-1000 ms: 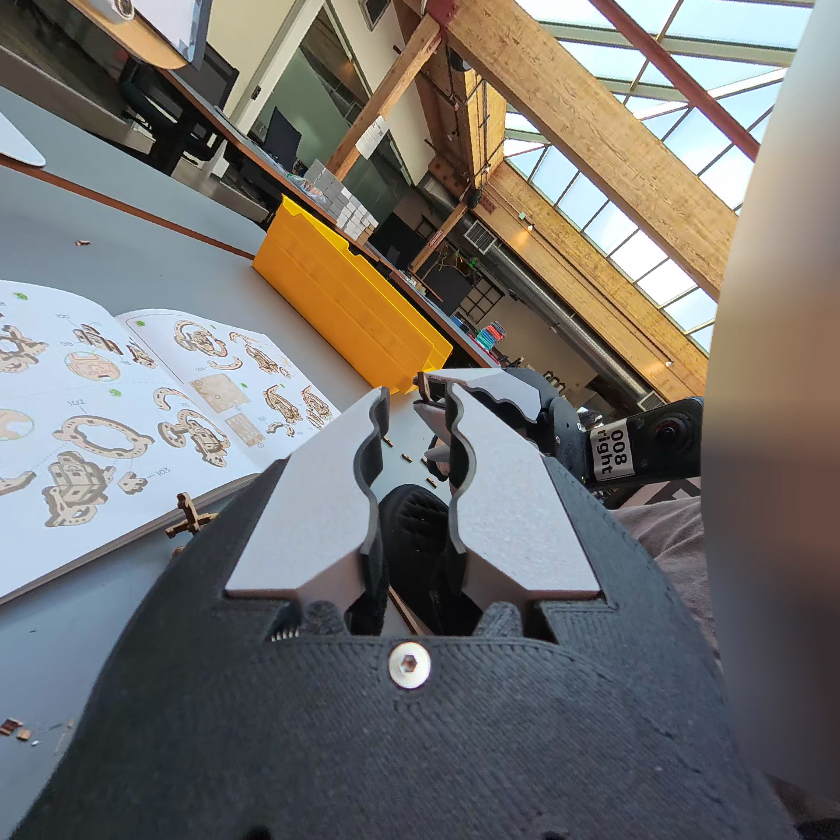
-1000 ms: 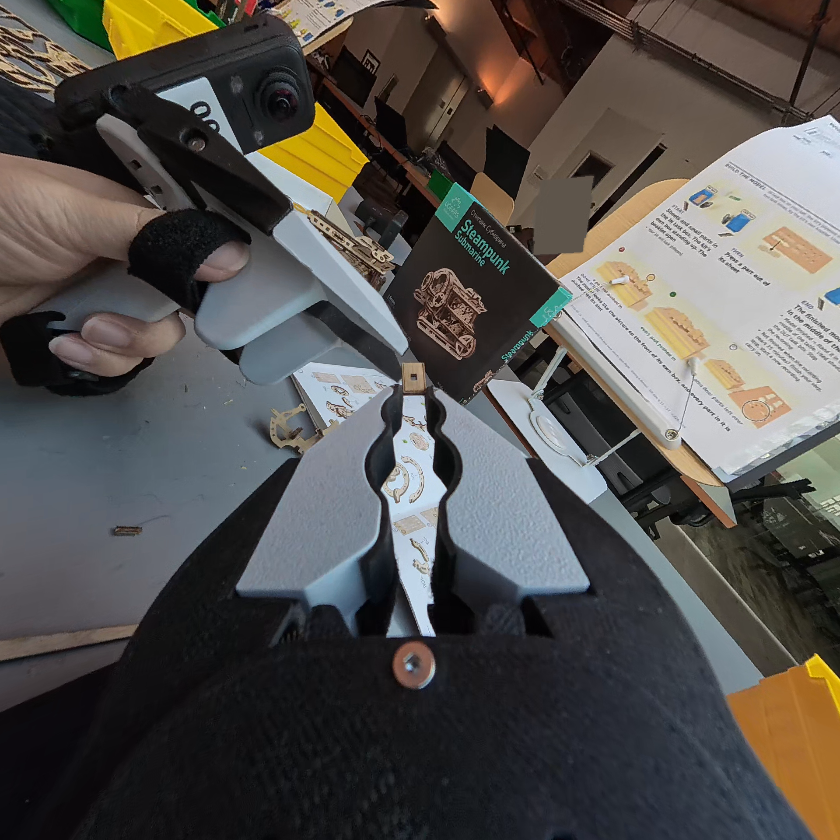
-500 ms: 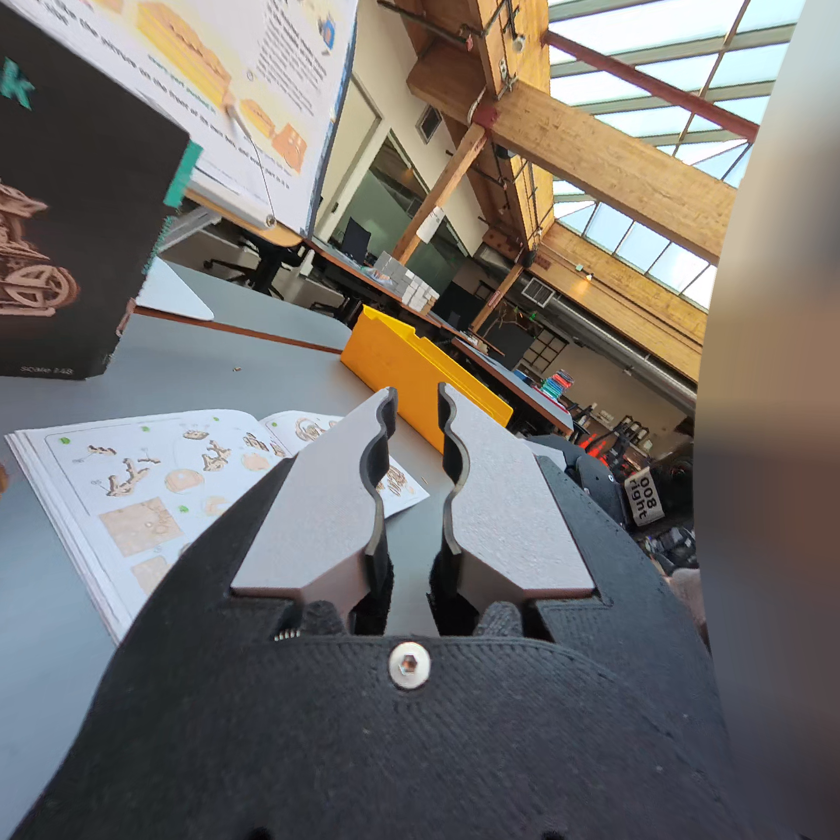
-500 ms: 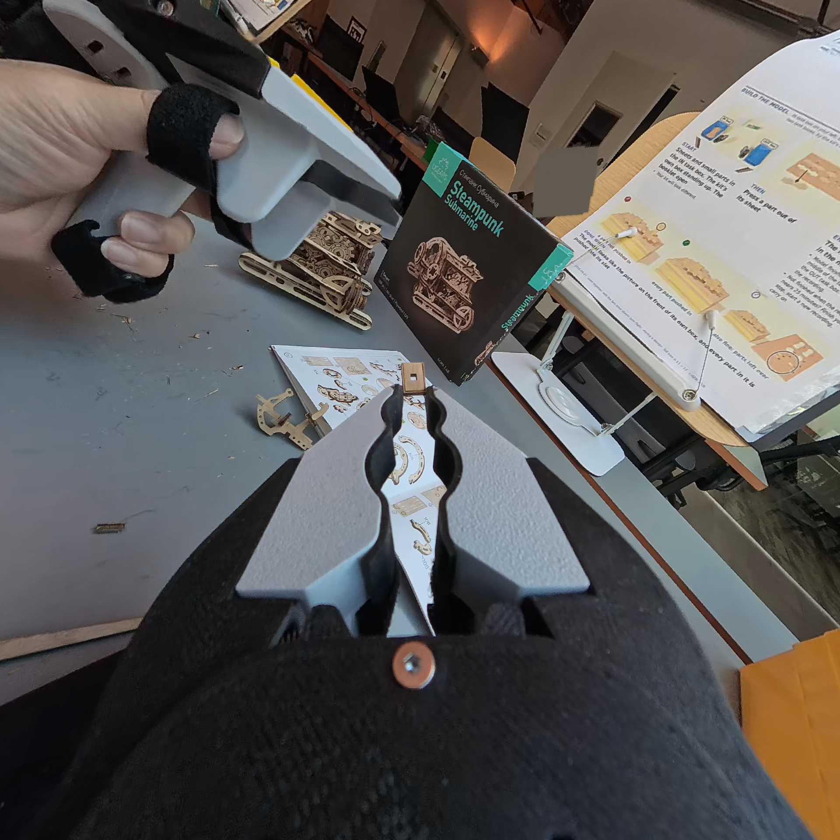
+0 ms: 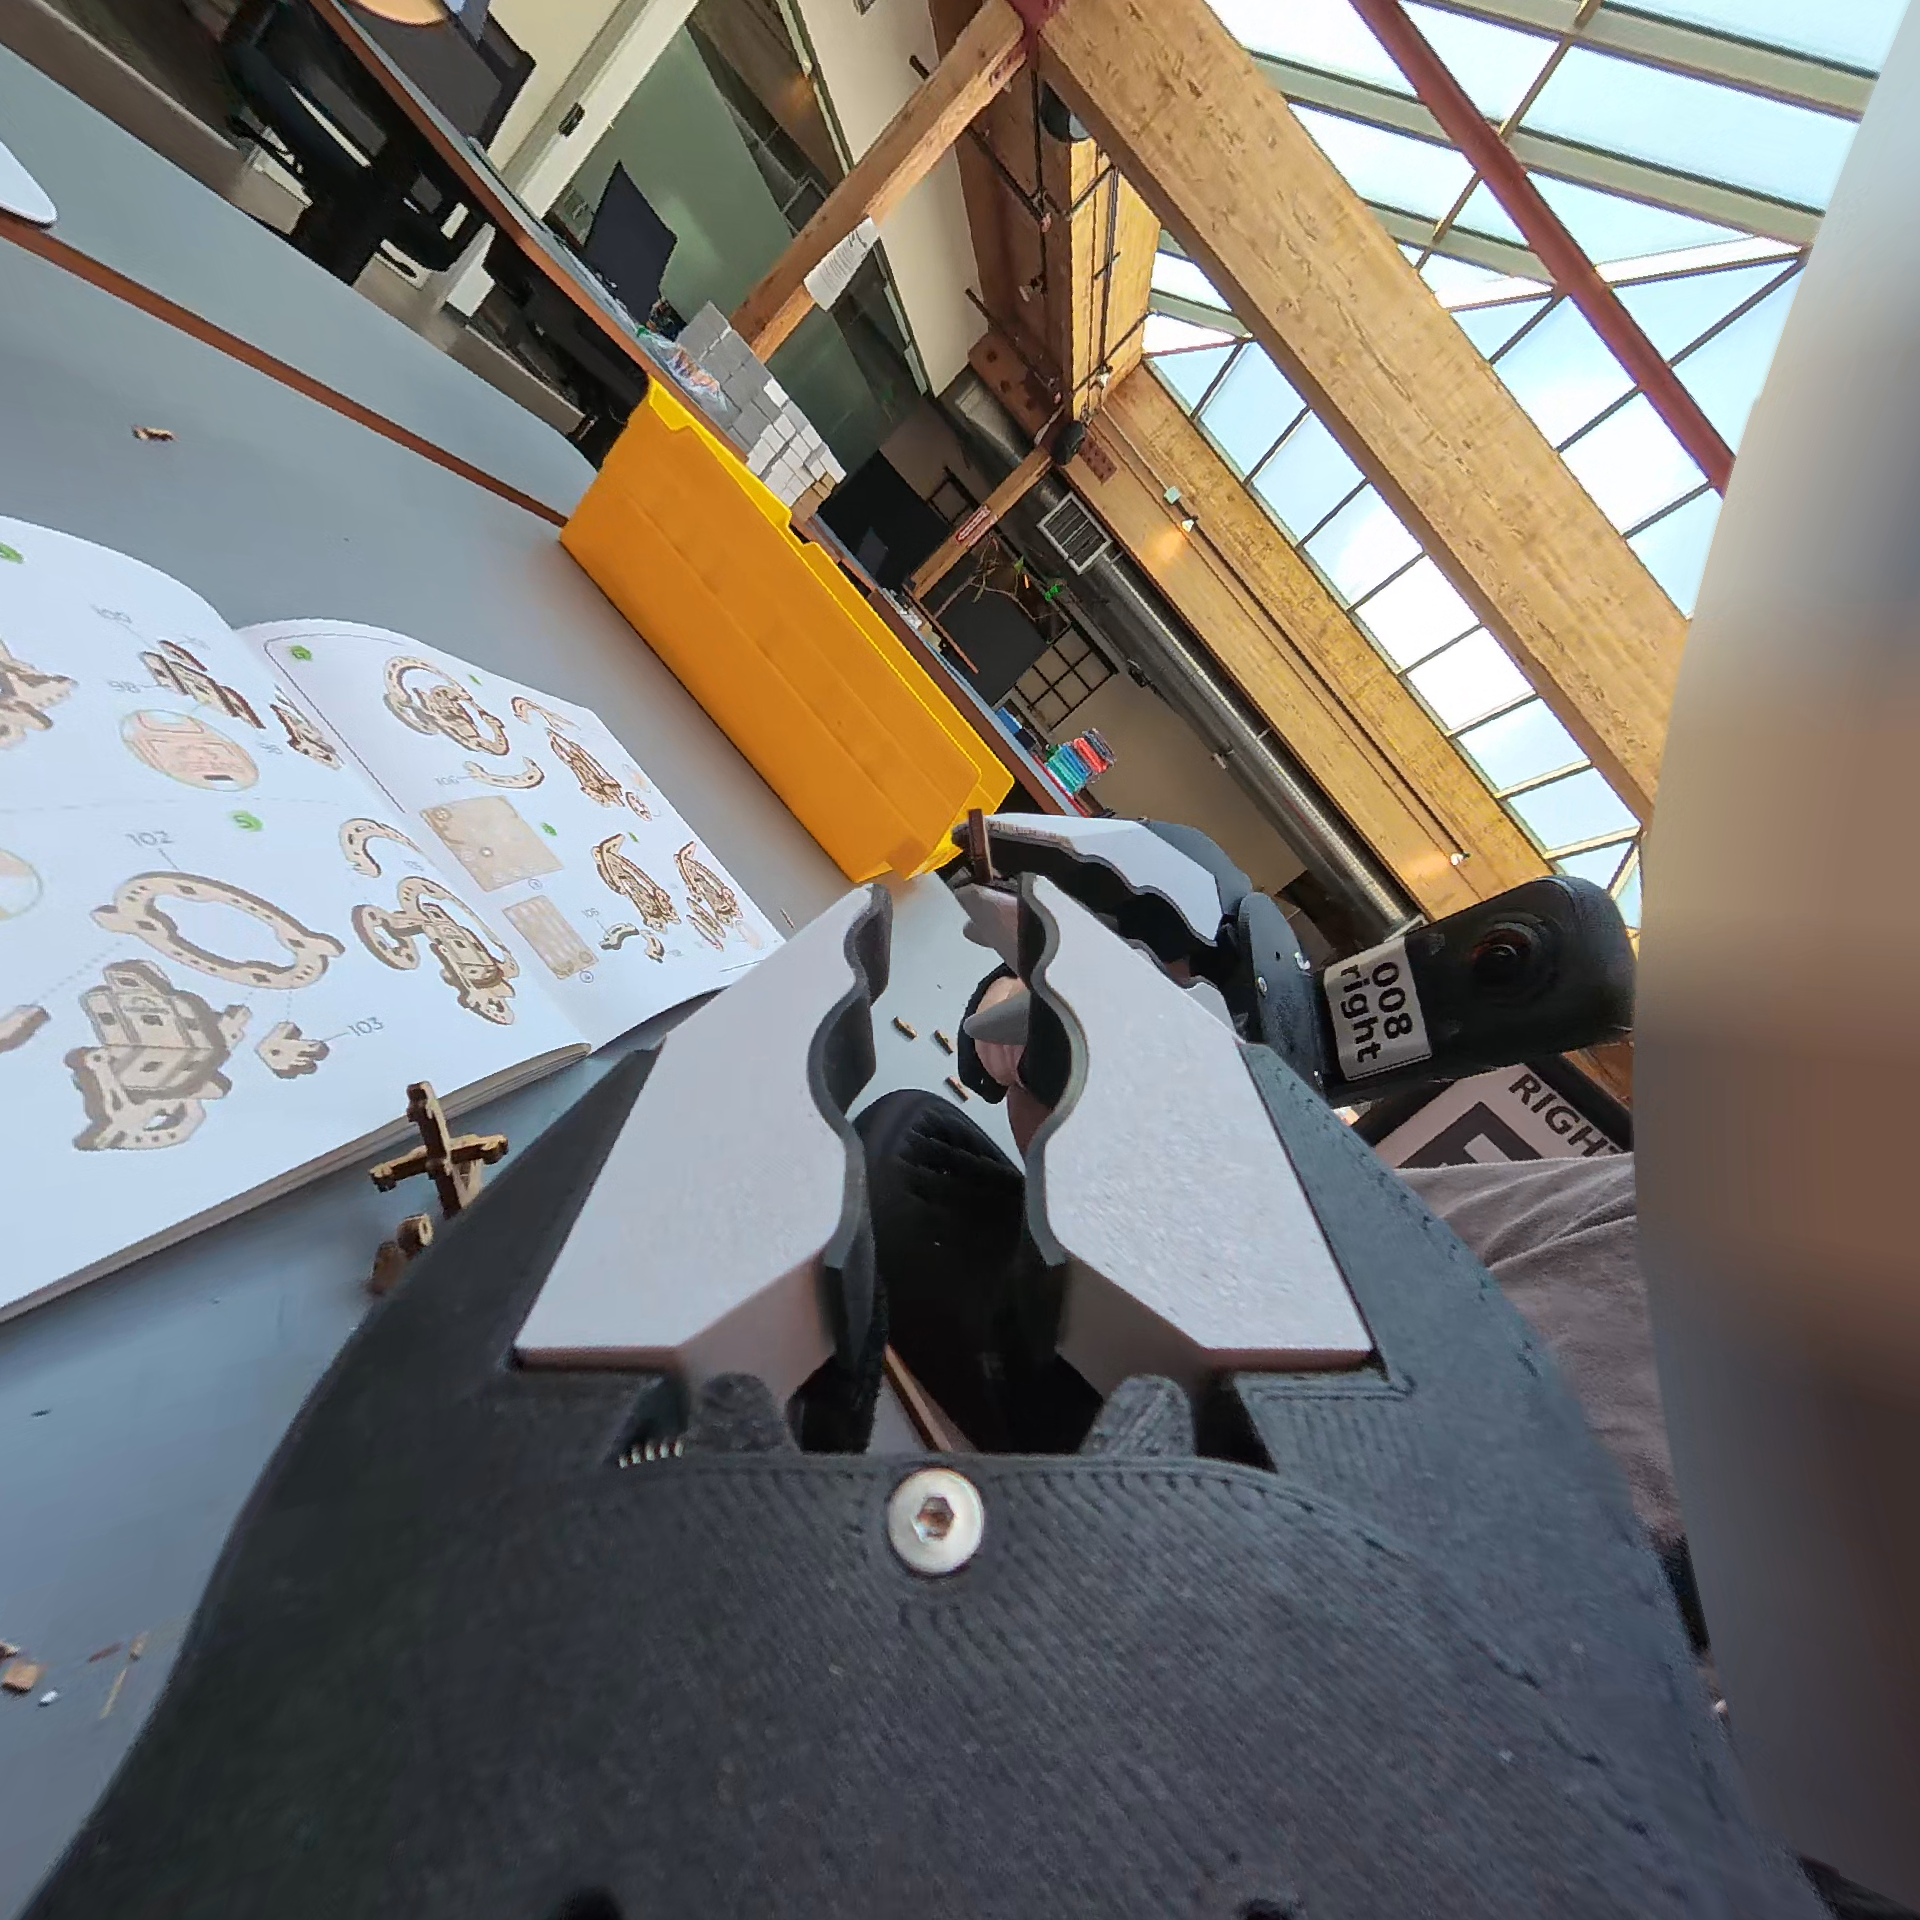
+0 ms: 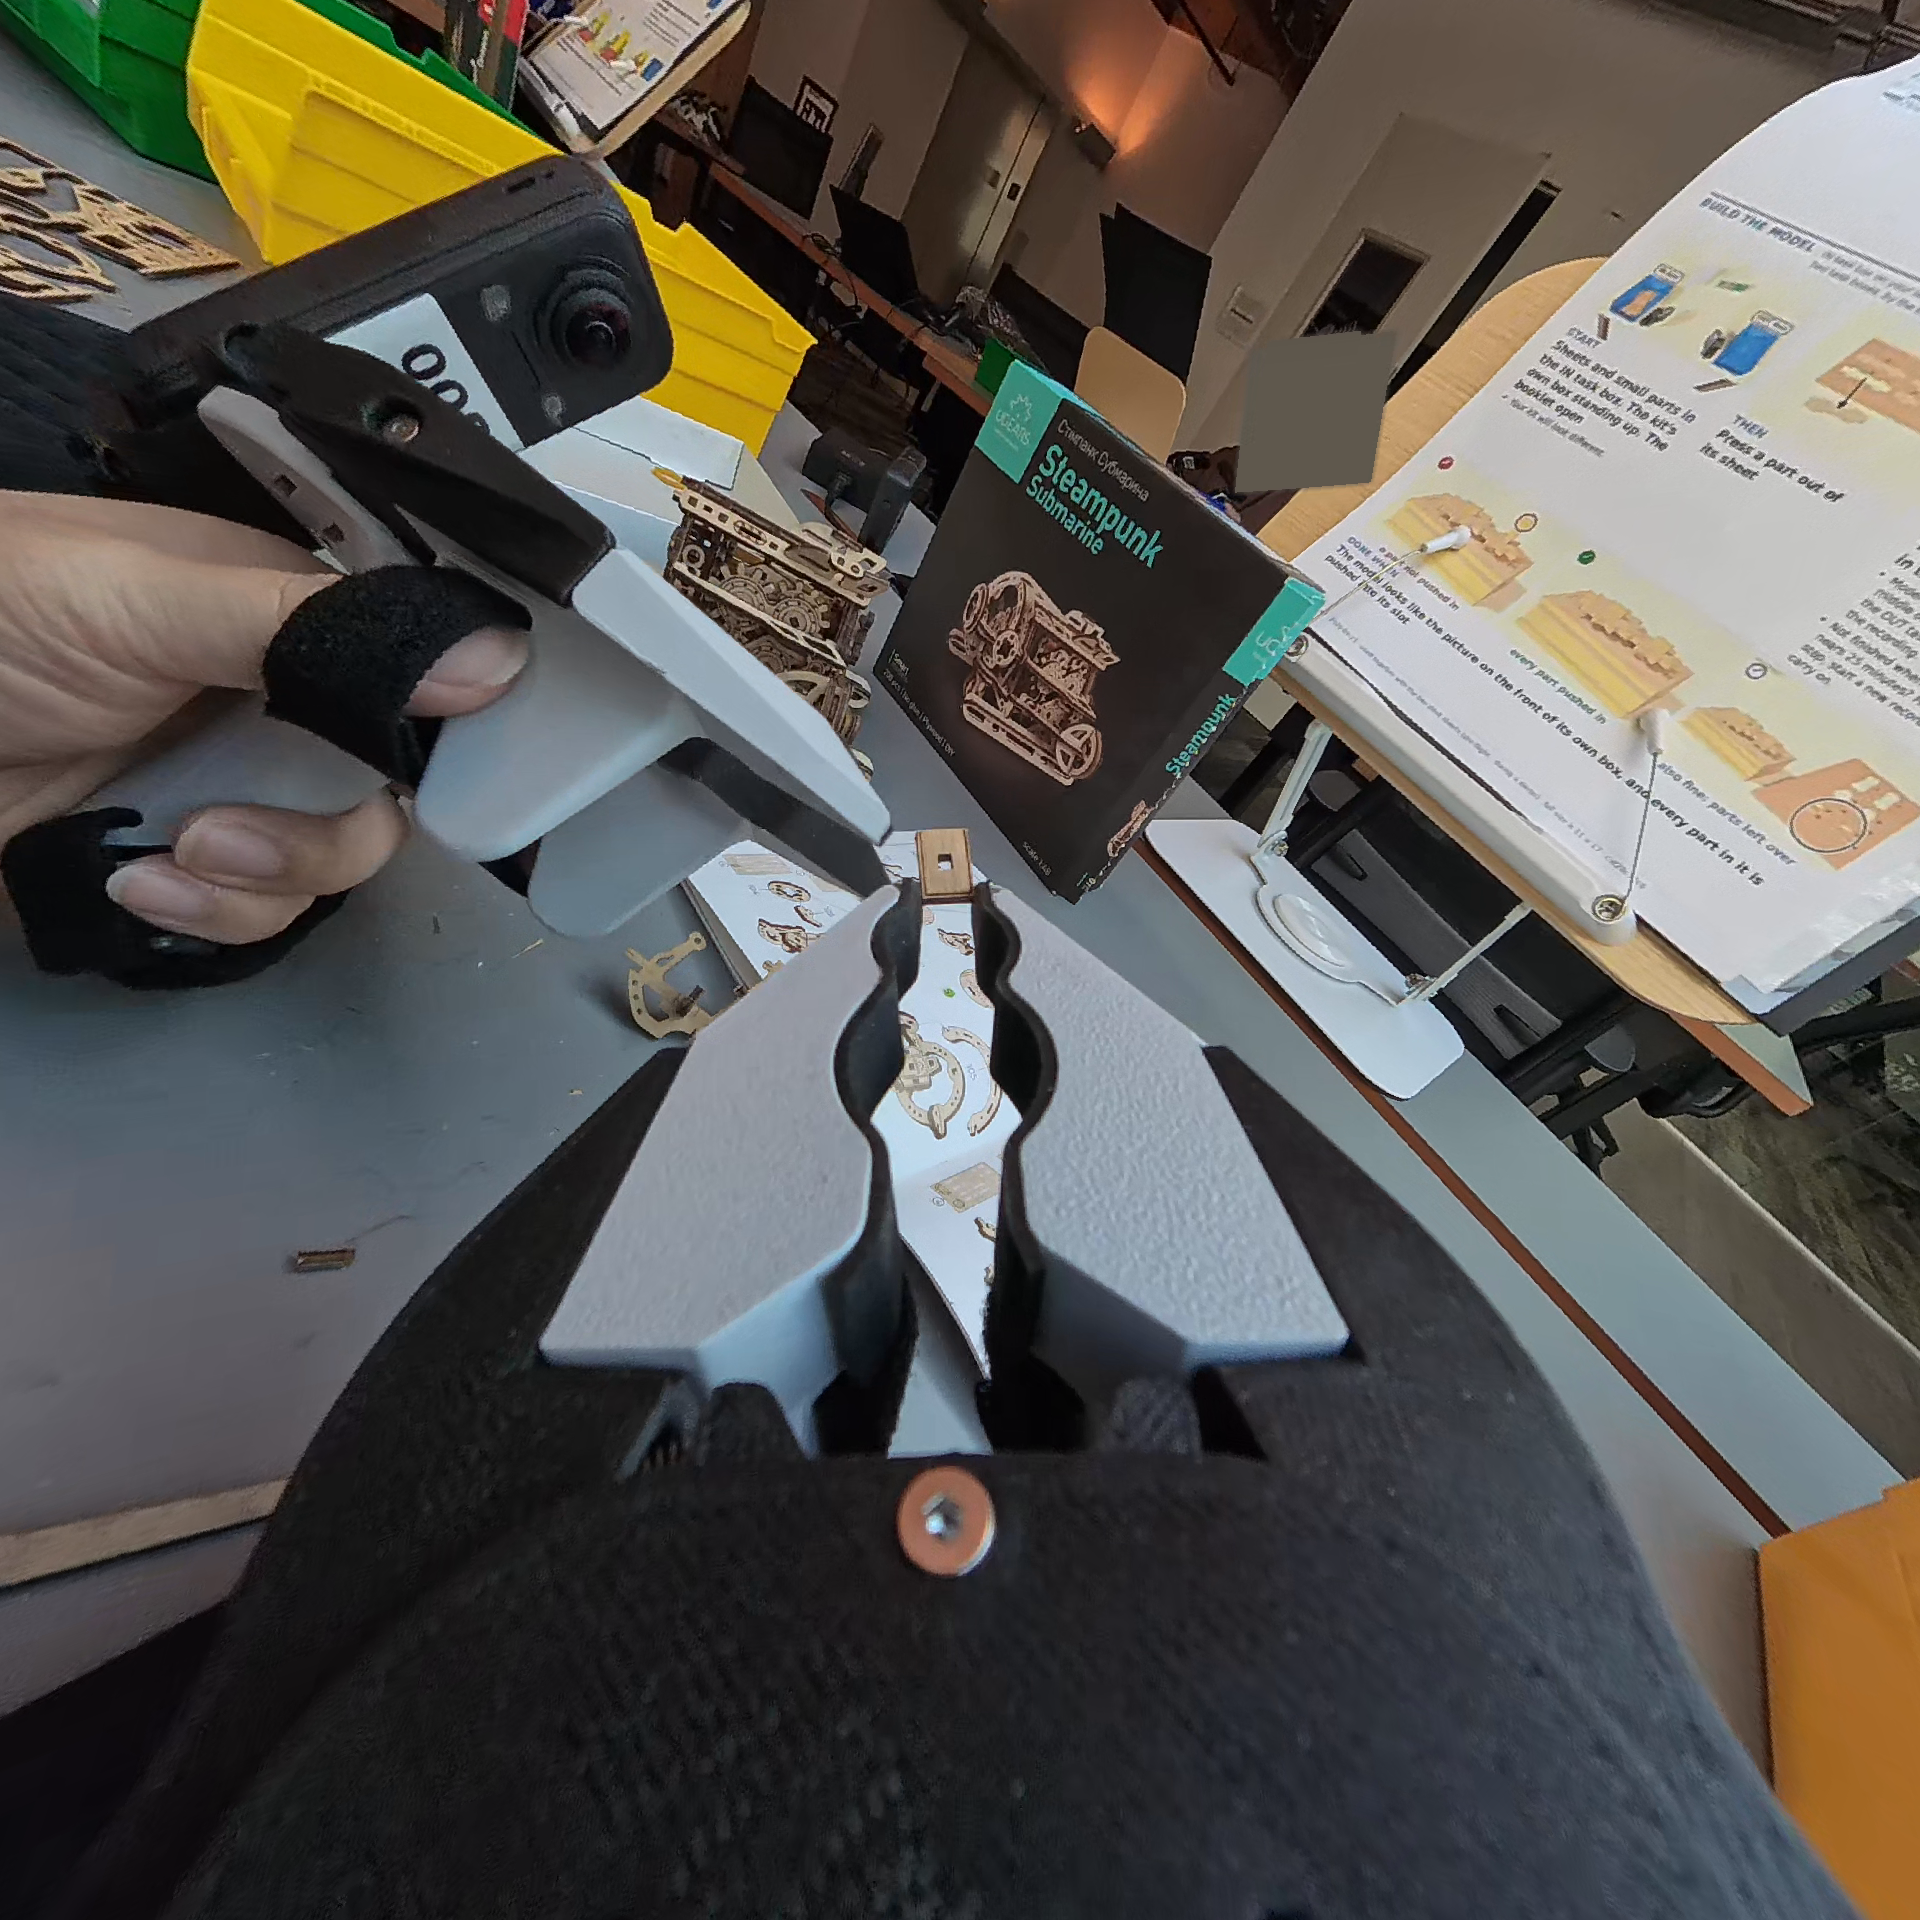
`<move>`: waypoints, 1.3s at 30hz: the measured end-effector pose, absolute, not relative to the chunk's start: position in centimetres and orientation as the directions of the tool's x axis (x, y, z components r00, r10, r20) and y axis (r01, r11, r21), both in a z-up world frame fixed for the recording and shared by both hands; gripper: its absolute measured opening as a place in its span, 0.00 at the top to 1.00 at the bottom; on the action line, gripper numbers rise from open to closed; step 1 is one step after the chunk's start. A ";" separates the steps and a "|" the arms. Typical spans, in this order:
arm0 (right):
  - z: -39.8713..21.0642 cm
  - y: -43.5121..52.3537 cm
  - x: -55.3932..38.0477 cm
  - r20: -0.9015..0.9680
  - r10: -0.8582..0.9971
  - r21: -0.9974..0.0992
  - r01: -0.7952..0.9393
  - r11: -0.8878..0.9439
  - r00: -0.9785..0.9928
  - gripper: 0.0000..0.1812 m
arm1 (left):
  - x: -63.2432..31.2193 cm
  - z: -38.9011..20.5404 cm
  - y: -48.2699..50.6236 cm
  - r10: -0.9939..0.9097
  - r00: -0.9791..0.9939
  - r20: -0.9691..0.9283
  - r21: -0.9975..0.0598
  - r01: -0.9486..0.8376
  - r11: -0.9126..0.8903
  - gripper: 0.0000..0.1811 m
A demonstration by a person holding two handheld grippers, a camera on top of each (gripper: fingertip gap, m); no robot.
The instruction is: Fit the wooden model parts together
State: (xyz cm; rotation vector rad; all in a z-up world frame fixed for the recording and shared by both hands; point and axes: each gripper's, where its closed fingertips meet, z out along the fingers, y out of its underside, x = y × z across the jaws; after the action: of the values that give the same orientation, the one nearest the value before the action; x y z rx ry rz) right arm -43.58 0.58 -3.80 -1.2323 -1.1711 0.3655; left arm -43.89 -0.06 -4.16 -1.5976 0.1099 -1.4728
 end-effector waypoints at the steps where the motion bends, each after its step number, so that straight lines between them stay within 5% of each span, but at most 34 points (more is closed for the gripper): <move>1: -3.8 0.5 -43.6 0.489 0.766 -0.864 0.350 0.361 0.417 0.96 | -43.9 -4.0 -0.1 -0.618 0.260 0.742 -0.649 0.507 -0.567 0.88; 13: -4.0 -0.5 -44.4 0.557 0.739 -0.823 0.374 0.428 0.379 0.96 | -43.6 -3.5 -0.5 -0.623 0.208 0.754 -0.630 0.496 -0.597 1.00; 17: -4.7 -0.5 -44.3 0.507 0.788 -0.849 0.361 0.387 0.349 0.95 | -43.3 -4.3 -0.5 -0.584 0.182 0.791 -0.605 0.368 -0.706 1.00; 25: -4.6 -5.1 -43.8 0.442 0.881 -0.851 0.231 0.471 -0.167 0.88 | -43.8 -7.0 -5.5 -0.567 0.120 0.815 -0.533 -0.229 -0.814 1.00; 33: -6.4 -8.2 -45.0 0.367 0.805 -0.788 0.304 0.535 -0.466 0.83 | -43.4 -6.8 -8.6 -0.551 0.016 0.834 -0.510 -0.358 -0.782 1.00; 39: -6.8 -8.4 -45.0 0.364 0.817 -0.799 0.301 0.521 -0.447 0.93 | -43.4 -6.7 -8.3 -0.504 0.018 0.864 -0.471 -0.328 -0.819 1.00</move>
State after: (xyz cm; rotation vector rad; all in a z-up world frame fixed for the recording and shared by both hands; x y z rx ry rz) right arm -45.01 -8.36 -6.83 -0.9104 -1.9916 0.8513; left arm -43.40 -8.29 -6.72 -2.1376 0.8811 -1.9166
